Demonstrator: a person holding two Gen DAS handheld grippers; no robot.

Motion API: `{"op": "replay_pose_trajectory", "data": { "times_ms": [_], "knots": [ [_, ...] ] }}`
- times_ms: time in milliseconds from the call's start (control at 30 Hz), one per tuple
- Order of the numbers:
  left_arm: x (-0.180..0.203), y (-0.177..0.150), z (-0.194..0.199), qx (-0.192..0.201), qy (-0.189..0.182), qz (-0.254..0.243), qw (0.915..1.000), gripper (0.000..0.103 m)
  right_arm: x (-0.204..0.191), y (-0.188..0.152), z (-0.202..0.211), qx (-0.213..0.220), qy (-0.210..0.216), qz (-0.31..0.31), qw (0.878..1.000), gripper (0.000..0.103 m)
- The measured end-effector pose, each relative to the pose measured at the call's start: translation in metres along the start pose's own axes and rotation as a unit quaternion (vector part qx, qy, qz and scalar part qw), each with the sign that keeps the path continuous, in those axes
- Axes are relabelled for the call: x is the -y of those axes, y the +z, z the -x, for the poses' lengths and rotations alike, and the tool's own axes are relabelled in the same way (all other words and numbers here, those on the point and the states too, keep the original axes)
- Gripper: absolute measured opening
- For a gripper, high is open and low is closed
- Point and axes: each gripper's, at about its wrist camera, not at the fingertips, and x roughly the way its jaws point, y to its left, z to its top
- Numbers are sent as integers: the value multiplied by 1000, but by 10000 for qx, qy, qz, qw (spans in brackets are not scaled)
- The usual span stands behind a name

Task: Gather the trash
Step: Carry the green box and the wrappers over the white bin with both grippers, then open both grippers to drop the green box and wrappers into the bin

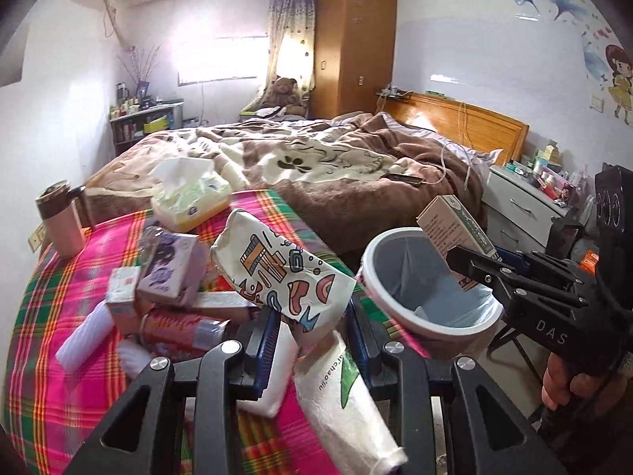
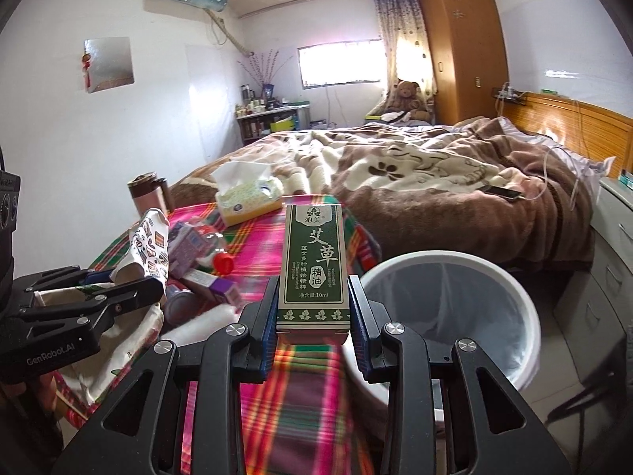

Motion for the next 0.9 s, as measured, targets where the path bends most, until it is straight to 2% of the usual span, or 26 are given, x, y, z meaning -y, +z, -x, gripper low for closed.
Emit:
{"op": "replay_pose_trajectory", "data": {
  "times_ms": [533, 900],
  "knots": [
    [82, 39, -76, -155, -748, -292, 9967, 34, 73, 0, 5, 30, -826, -472, 9955, 33],
    [120, 42, -133, -480, -912, -483, 9935, 34, 100, -11, -10, -304, -1011, -621, 9925, 33]
  ]
}}
